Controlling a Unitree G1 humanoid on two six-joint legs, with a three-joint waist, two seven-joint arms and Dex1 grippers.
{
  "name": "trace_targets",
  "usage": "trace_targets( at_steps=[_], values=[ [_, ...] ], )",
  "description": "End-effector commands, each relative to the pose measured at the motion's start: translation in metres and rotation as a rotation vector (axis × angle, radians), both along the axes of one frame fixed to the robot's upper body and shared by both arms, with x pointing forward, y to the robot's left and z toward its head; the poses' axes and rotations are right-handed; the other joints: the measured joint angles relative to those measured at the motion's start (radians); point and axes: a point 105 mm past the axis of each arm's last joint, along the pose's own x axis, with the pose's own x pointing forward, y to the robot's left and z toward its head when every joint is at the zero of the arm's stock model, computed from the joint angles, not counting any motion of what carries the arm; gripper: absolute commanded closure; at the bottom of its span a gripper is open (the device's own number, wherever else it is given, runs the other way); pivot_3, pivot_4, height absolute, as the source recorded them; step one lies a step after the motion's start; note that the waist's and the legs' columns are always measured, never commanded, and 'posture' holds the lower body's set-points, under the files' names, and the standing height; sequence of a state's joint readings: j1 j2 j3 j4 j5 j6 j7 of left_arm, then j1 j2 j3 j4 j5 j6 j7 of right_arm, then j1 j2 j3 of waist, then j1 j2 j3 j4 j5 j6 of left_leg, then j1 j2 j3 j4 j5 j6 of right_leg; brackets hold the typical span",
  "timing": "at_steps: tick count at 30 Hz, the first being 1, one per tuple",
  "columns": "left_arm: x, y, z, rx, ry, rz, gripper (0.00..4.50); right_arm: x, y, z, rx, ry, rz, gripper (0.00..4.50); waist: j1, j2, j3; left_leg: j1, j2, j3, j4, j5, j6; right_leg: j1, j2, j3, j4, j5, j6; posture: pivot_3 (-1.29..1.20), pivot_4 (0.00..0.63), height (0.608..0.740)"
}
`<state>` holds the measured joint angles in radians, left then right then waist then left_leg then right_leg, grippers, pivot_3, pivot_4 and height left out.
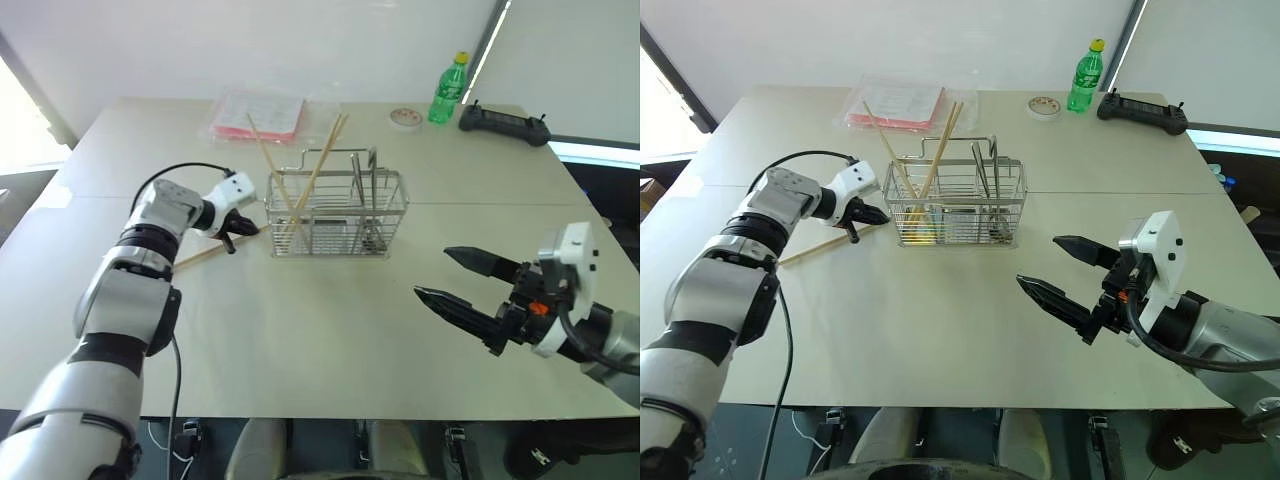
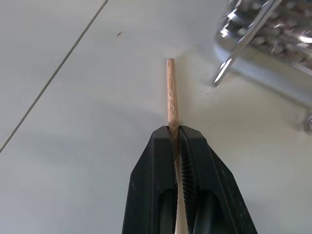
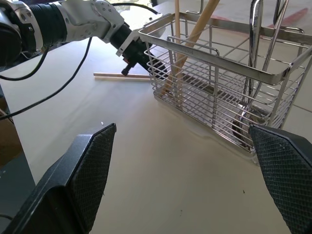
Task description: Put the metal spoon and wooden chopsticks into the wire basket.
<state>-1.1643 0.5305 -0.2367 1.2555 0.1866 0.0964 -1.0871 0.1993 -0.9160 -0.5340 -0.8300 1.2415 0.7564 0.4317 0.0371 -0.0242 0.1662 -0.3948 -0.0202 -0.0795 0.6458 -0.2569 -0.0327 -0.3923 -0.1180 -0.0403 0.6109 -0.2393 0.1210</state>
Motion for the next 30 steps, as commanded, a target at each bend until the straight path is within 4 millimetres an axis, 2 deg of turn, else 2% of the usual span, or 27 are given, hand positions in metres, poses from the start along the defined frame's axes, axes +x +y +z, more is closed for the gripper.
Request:
trace_targets(
  at_steps=[1,3,5,7,9,13,16,20,23,25,28,30],
  values=[
    [0.002,0.017,0.008,-0.021,-0.043,0.063,4.49,0.000,0.000,0.011,-0.001,-0.051,0.018,0.00,0.001,0.000,0.000,0.000,0.000,0.000,0.000,0.000,0.000,0.000,0.000,0.000,0.000,0.000,0.000,0.00,0.150,0.690],
    [0.003,0.020,0.011,-0.025,-0.059,0.077,4.49,0.001,0.000,0.012,-0.002,-0.052,0.021,0.00,0.004,0.000,0.000,0.000,0.000,0.000,0.000,0.000,0.000,0.000,0.000,0.000,0.000,0.000,0.000,0.00,0.150,0.690],
    [0.009,0.021,0.024,-0.079,-0.111,0.116,4.49,0.003,0.000,0.012,-0.004,-0.052,0.026,0.00,0.006,-0.001,0.001,0.000,0.000,-0.001,0.000,0.000,0.000,0.001,0.000,0.000,0.000,0.000,0.000,0.00,0.150,0.690],
    [0.018,0.021,0.047,-0.169,-0.200,0.175,4.49,0.003,0.000,0.012,-0.007,-0.051,0.033,0.00,0.003,-0.002,0.001,-0.001,0.000,-0.001,0.001,0.000,0.000,0.001,0.000,0.000,0.000,0.000,0.000,0.00,0.150,0.690],
    [0.027,0.019,0.082,-0.320,-0.323,0.224,4.49,0.003,0.001,0.010,-0.022,-0.047,0.041,0.00,0.002,-0.002,0.001,-0.001,0.000,-0.001,0.001,0.000,0.000,0.000,-0.001,0.000,0.000,0.000,0.000,0.00,0.150,0.690],
    [0.029,0.025,0.184,-0.825,-0.564,0.336,4.49,0.000,0.001,0.007,-0.030,-0.031,0.053,0.00,0.002,-0.003,0.001,-0.002,0.000,-0.002,0.000,0.000,0.000,-0.001,-0.001,-0.001,0.000,0.000,0.000,0.00,0.150,0.690],
    [0.012,0.032,0.245,-1.109,-0.676,0.315,4.49,-0.003,0.001,0.004,-0.037,-0.018,0.059,0.00,0.000,-0.003,0.001,-0.002,0.000,-0.001,0.000,0.000,0.000,-0.001,-0.001,-0.001,0.000,0.000,0.001,0.00,0.150,0.690],
    [-0.030,0.019,0.303,-1.256,-0.805,0.157,4.49,-0.005,0.002,0.002,-0.039,-0.008,0.065,0.00,-0.003,-0.002,0.001,0.002,-0.001,0.000,-0.001,0.000,0.000,0.002,-0.001,0.000,0.000,0.000,0.002,0.00,0.150,0.690],
    [-0.049,-0.001,0.320,-1.303,-0.819,0.081,4.49,-0.004,0.002,0.002,-0.035,-0.008,0.071,0.00,0.000,-0.002,0.001,0.003,0.000,0.000,0.000,0.000,-0.001,0.003,-0.001,0.000,0.001,0.000,0.001,0.00,0.150,0.690],
    [-0.055,-0.022,0.318,-1.261,-0.818,0.026,4.49,-0.002,0.002,0.002,-0.034,-0.011,0.076,0.00,0.002,-0.002,0.001,0.003,0.000,0.000,0.000,0.001,-0.002,0.004,-0.001,0.000,0.001,0.000,0.001,0.00,0.150,0.690],
    [-0.060,-0.058,0.295,-1.078,-0.835,-0.070,4.49,0.000,0.003,0.003,-0.031,-0.018,0.080,0.00,0.003,-0.001,0.000,0.005,0.000,0.000,0.001,0.001,-0.003,0.007,-0.001,0.001,0.000,0.000,0.001,0.00,0.150,0.690],
    [-0.059,-0.074,0.274,-1.003,-0.818,-0.112,4.49,0.000,0.003,0.004,-0.025,-0.021,0.078,0.00,0.003,-0.001,0.000,0.005,0.000,0.000,0.001,0.002,-0.004,0.007,-0.001,0.001,0.000,-0.001,-0.002,0.00,0.150,0.690]
  ],
)
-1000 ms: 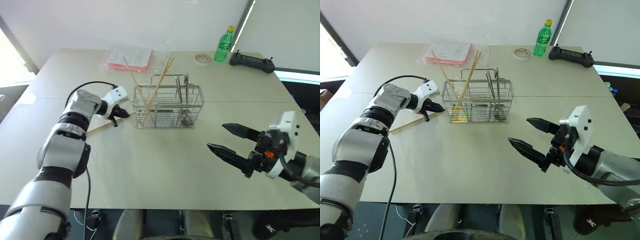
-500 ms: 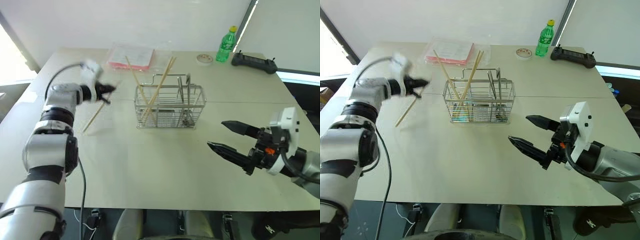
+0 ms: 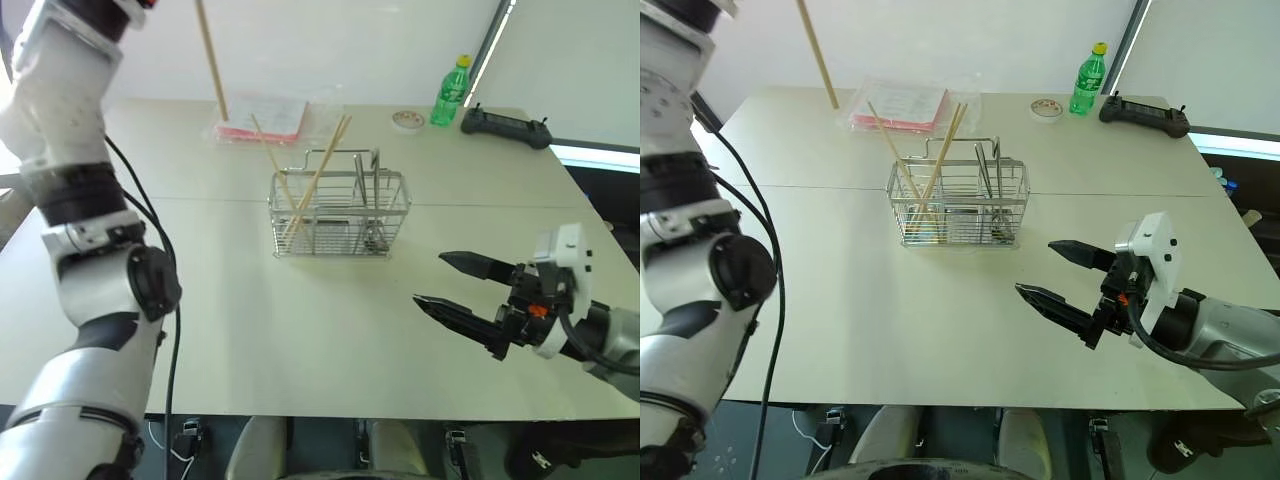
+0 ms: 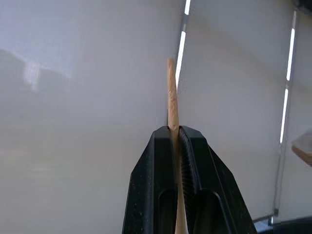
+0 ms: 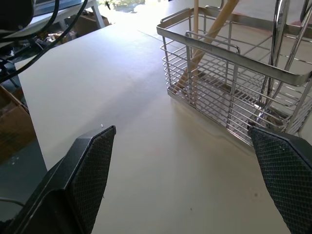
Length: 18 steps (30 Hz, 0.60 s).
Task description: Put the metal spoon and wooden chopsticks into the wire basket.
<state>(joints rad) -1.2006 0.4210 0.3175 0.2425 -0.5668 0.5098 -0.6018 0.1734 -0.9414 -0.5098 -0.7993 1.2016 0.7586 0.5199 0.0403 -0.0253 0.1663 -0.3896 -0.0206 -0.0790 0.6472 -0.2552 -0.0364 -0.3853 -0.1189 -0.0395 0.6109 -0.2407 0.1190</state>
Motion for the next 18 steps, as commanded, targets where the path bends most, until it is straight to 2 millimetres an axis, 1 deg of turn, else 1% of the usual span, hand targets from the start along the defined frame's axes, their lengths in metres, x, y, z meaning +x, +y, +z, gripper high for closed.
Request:
trace_targets(
  at_steps=[1,3,5,10,18],
  values=[
    [-0.005,-0.028,-0.022,0.134,-0.037,-0.016,4.49,-0.001,0.002,0.006,0.012,-0.029,0.012,0.00,-0.001,0.000,0.000,0.000,0.000,0.000,0.000,0.000,0.000,0.000,0.000,0.000,0.000,0.000,-0.001,0.00,0.150,0.690],
    [-0.001,-0.032,-0.033,0.120,-0.014,-0.017,4.49,-0.002,0.002,0.006,0.022,-0.027,0.006,0.00,-0.001,0.000,0.000,-0.001,0.000,0.001,0.000,0.000,0.000,-0.001,0.000,0.001,0.000,0.000,-0.002,0.00,0.150,0.690],
    [0.001,-0.037,-0.037,0.113,-0.016,-0.012,4.49,-0.002,0.002,0.005,0.028,-0.024,-0.001,0.00,-0.003,0.000,0.000,-0.002,0.000,0.001,0.000,0.000,0.000,-0.003,0.000,0.001,0.000,0.000,-0.002,0.00,0.150,0.690],
    [0.002,-0.048,-0.036,0.099,-0.014,-0.047,4.49,-0.006,0.004,0.003,0.040,-0.019,-0.010,0.00,-0.001,0.000,0.000,-0.003,0.000,0.001,-0.001,-0.001,0.002,-0.004,0.000,0.001,0.000,0.001,0.002,0.00,0.150,0.690],
    [0.004,-0.062,-0.034,0.083,-0.006,-0.096,4.49,-0.006,0.002,0.003,0.049,-0.023,-0.037,0.00,0.000,0.000,0.000,-0.003,0.000,0.001,0.000,-0.001,0.002,-0.003,0.000,0.001,-0.001,-0.001,-0.002,0.00,0.150,0.690]
  ],
)
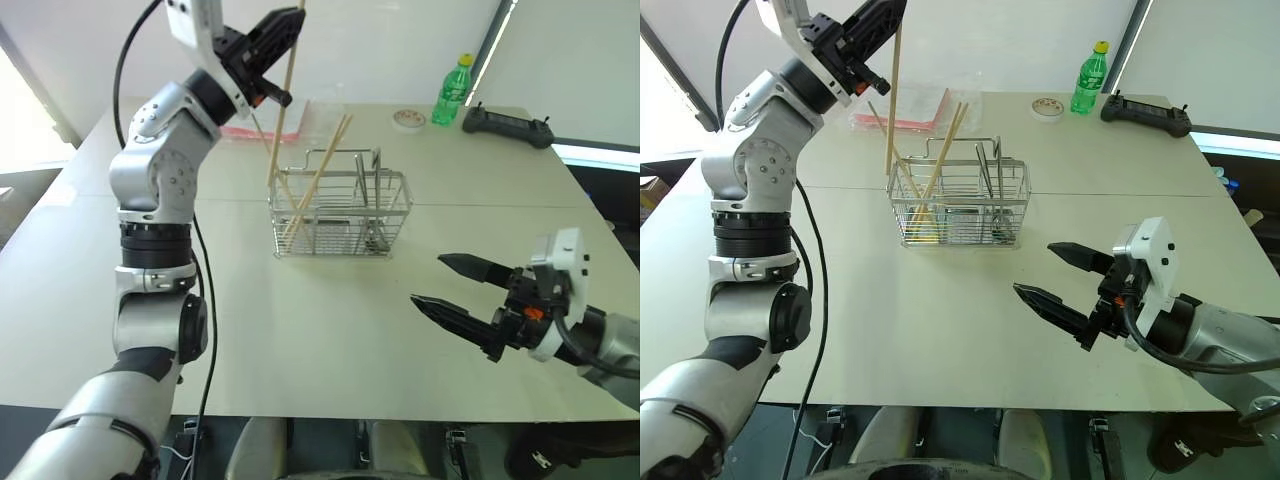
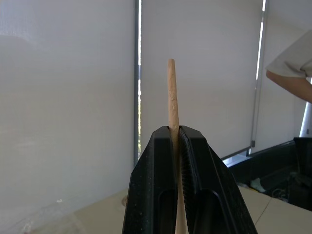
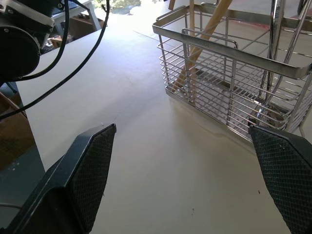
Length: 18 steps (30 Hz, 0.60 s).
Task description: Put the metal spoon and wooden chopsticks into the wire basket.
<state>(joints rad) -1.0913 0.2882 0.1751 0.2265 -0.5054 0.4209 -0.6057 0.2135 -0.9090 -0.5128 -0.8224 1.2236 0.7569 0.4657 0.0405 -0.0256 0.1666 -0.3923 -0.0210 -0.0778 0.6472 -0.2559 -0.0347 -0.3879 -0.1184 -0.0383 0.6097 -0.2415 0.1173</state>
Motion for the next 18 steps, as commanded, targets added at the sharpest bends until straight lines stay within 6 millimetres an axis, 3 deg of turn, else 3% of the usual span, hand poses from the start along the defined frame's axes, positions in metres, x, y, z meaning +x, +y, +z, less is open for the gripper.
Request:
trace_targets(
  at_steps=[1,4,13,18],
  values=[
    [-0.009,-0.009,0.019,-0.016,-0.069,-0.029,4.49,-0.004,0.002,0.008,0.015,-0.047,0.001,0.00,-0.001,0.000,0.000,0.000,0.000,0.000,0.000,0.000,0.000,0.000,0.000,0.000,0.000,0.000,0.000,0.00,0.150,0.690],
    [-0.008,-0.014,0.018,-0.015,-0.069,-0.037,4.49,-0.004,0.002,0.008,0.017,-0.047,-0.004,0.00,-0.001,0.000,0.000,0.000,0.000,0.000,0.000,0.000,0.000,0.000,0.000,0.000,0.000,0.000,0.000,0.00,0.150,0.690],
    [-0.007,-0.024,-0.038,0.042,0.062,-0.118,4.49,-0.005,-0.003,0.009,0.020,-0.065,-0.033,0.00,-0.003,0.001,0.000,0.000,0.000,0.000,-0.001,0.000,0.000,-0.001,0.000,0.000,0.000,0.000,0.001,0.00,0.150,0.690],
    [-0.013,-0.022,-0.051,0.003,0.116,-0.133,2.58,-0.005,-0.004,0.013,0.029,-0.071,-0.030,0.00,0.002,0.000,0.000,0.000,0.000,0.000,-0.001,0.000,0.000,-0.001,0.000,0.000,0.000,0.000,0.000,0.00,0.150,0.690]
  ],
)
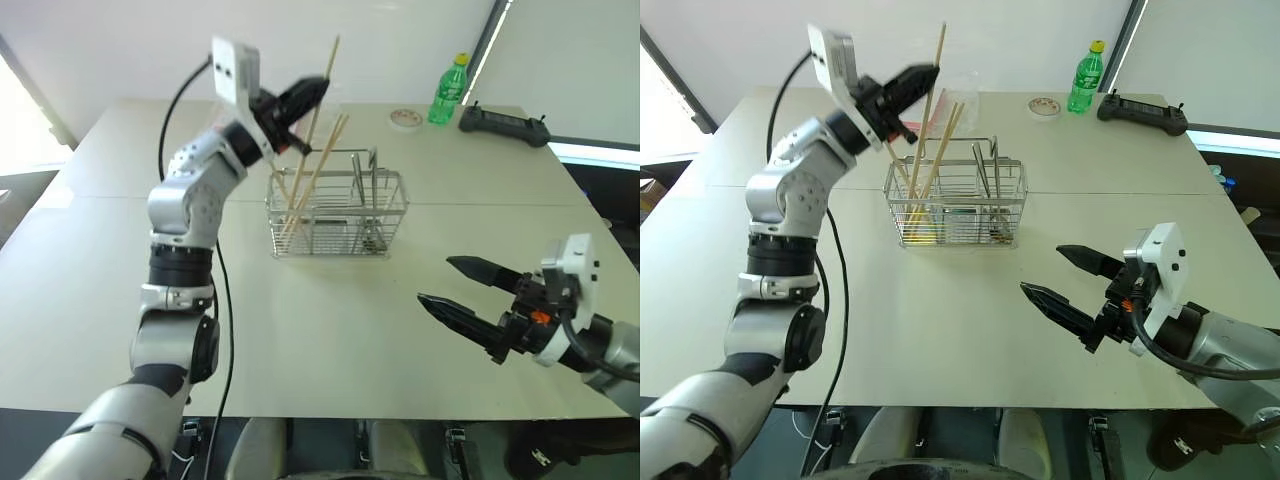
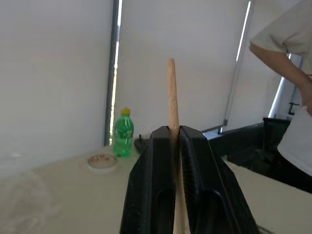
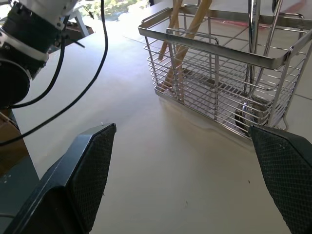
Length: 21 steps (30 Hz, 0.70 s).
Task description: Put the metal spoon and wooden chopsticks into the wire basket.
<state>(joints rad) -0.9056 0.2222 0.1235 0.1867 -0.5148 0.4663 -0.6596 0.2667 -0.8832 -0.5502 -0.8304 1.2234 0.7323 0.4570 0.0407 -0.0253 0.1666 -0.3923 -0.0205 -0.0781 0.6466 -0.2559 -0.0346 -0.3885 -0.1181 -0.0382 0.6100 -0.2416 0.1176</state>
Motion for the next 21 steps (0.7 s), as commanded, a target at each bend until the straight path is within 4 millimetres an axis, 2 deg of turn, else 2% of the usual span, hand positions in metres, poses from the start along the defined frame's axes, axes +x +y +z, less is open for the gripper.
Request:
trace_targets(
  at_steps=[1,3,4,5,9,12,14,18,21],
  values=[
    [-0.014,-0.003,0.023,-0.048,-0.064,-0.028,1.94,-0.002,0.002,0.014,0.005,-0.067,0.016,0.00,0.001,0.000,0.000,0.000,0.000,0.000,0.000,0.000,0.000,0.000,0.000,0.000,0.000,0.000,0.000,0.00,0.150,0.690],
    [-0.016,-0.001,0.024,-0.067,-0.058,-0.021,1.08,0.000,0.001,0.016,0.005,-0.072,0.019,0.00,0.000,0.000,0.000,-0.001,0.000,0.000,0.000,0.000,0.000,0.001,0.000,0.000,-0.002,0.000,0.000,0.00,0.150,0.690],
    [-0.016,0.000,0.025,-0.073,-0.057,-0.018,0.42,0.000,0.001,0.017,0.004,-0.074,0.019,0.00,0.000,0.000,0.000,-0.001,0.000,0.000,0.000,0.000,0.000,0.001,0.000,0.000,-0.002,0.000,0.000,0.00,0.150,0.690],
    [-0.016,0.003,0.027,-0.084,-0.055,-0.008,0.04,0.002,0.000,0.018,0.002,-0.076,0.020,0.00,0.000,0.000,0.000,-0.001,0.000,0.000,0.000,0.000,0.000,0.001,0.000,0.000,-0.003,0.000,0.000,0.00,0.150,0.690],
    [-0.020,0.019,0.042,-0.078,-0.087,0.024,0.04,0.008,-0.004,0.024,-0.025,-0.089,0.029,0.00,-0.003,0.000,0.000,0.000,0.000,0.000,0.000,0.000,0.000,0.000,0.000,0.000,-0.003,0.000,0.000,0.00,0.150,0.690],
    [-0.028,0.039,0.061,0.006,-0.122,-0.003,0.04,0.014,-0.011,0.033,-0.060,-0.108,0.040,0.00,-0.005,0.001,0.001,0.000,0.000,0.000,-0.001,0.000,0.000,0.000,0.001,0.000,-0.002,0.000,-0.001,0.00,0.150,0.690],
    [-0.039,0.049,0.063,0.101,-0.098,-0.086,0.04,0.019,-0.015,0.040,-0.080,-0.121,0.047,0.00,-0.010,0.002,0.002,-0.001,0.000,0.001,-0.001,0.000,0.000,-0.002,0.001,0.000,-0.001,0.000,-0.001,0.00,0.150,0.690],
    [-0.076,0.079,0.029,0.528,-0.119,-0.204,0.04,0.032,-0.029,0.053,-0.141,-0.152,0.045,0.00,-0.022,0.006,0.001,0.000,0.000,0.002,-0.004,0.000,0.000,-0.001,0.000,0.000,-0.004,-0.002,-0.003,0.00,0.150,0.690],
    [-0.092,0.105,0.007,0.700,-0.023,-0.238,0.04,0.040,-0.040,0.058,-0.174,-0.158,0.041,0.00,-0.023,0.007,0.001,0.000,0.001,0.002,-0.007,0.000,0.001,-0.001,0.000,0.000,-0.008,-0.002,-0.004,0.00,0.150,0.690]
  ],
)
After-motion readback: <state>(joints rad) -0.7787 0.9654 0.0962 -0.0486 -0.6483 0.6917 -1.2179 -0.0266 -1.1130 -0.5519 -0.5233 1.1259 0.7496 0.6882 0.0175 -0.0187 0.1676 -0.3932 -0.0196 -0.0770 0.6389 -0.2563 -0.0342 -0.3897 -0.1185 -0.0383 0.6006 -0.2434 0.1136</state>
